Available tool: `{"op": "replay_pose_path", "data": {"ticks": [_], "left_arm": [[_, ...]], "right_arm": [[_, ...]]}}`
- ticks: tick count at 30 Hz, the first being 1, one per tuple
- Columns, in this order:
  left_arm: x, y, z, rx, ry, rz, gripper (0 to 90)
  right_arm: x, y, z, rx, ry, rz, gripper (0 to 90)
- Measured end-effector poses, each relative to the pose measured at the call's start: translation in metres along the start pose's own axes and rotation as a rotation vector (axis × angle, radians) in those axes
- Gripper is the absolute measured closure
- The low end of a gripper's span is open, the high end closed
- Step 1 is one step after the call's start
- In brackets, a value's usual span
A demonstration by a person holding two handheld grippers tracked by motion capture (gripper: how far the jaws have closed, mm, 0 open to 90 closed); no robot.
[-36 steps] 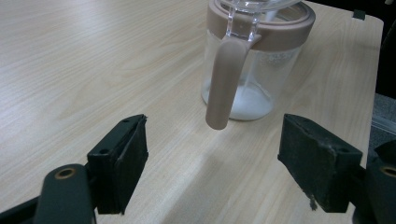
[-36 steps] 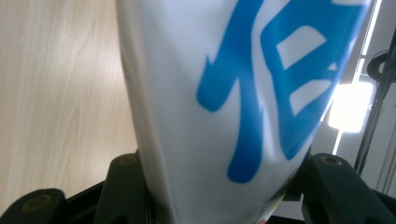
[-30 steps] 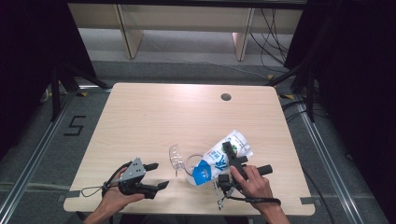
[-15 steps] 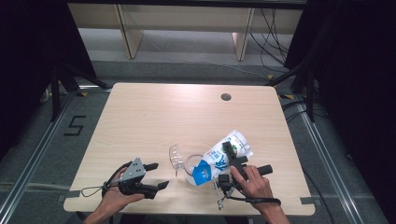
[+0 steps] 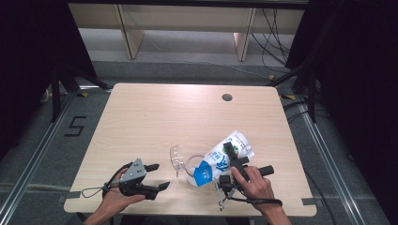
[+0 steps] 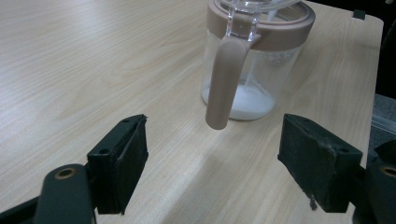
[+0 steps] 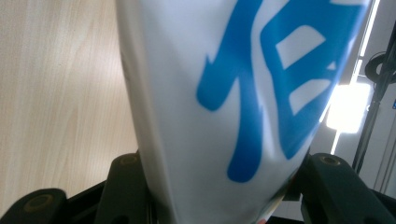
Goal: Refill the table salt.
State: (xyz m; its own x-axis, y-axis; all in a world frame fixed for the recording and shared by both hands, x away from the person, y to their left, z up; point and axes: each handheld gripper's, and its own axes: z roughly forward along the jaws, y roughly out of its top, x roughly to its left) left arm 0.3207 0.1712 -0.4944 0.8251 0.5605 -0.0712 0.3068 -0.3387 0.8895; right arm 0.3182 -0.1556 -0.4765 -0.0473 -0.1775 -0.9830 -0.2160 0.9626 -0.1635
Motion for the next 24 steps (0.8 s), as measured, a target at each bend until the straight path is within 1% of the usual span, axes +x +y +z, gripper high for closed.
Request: {"op": "replay_pose_path", "data": {"ticks": [2,8,9,13,15,16,17,18,20,22,24], "left_arm": [[-0.0004,0.0001,-0.0004,0.005,0.008,0.0,23.3],[0.0,-0.0001,0.0,0.0,0.001,0.0,23.3],[-0.0003,0.0001,-0.0004,0.004,0.008,0.001,23.3],[-0.0004,0.0001,-0.0004,0.005,0.007,0.001,23.3],[-0.0003,0.0001,-0.0004,0.004,0.008,0.0,23.3],[-0.0003,0.0001,-0.0004,0.004,0.008,0.0,23.3],[-0.0002,0.0,-0.0002,0.002,0.004,0.0,23.3],[-0.0004,0.0001,-0.0005,0.005,0.008,0.001,23.3],[-0.0004,0.0001,-0.0004,0.004,0.007,0.001,23.3],[-0.0003,0.0001,-0.0004,0.004,0.007,0.0,23.3],[-0.0003,0.0001,-0.0004,0.004,0.007,0.001,23.3]], "right_arm": [[-0.0005,0.0,0.0001,-0.003,-0.001,-0.006,52.2],[-0.0007,-0.0002,0.0,-0.003,-0.003,-0.004,52.2],[-0.0007,-0.0002,0.0,-0.004,-0.003,-0.004,52.3],[-0.0007,-0.0003,-0.0001,-0.003,-0.004,-0.01,52.2],[0.0002,-0.0006,0.0001,-0.008,-0.014,-0.002,52.3],[0.0,-0.0006,0.0001,-0.008,-0.014,-0.004,52.3],[-0.0013,-0.0007,0.0001,-0.009,-0.015,-0.021,52.3],[-0.0016,-0.0008,0.0,-0.007,-0.014,-0.023,52.3],[-0.0011,-0.0007,0.0002,-0.01,-0.02,-0.014,52.4],[0.0009,-0.0005,0.0004,-0.007,-0.013,0.007,52.4],[0.0006,-0.0005,0.0002,-0.004,-0.01,0.002,52.4]]}}
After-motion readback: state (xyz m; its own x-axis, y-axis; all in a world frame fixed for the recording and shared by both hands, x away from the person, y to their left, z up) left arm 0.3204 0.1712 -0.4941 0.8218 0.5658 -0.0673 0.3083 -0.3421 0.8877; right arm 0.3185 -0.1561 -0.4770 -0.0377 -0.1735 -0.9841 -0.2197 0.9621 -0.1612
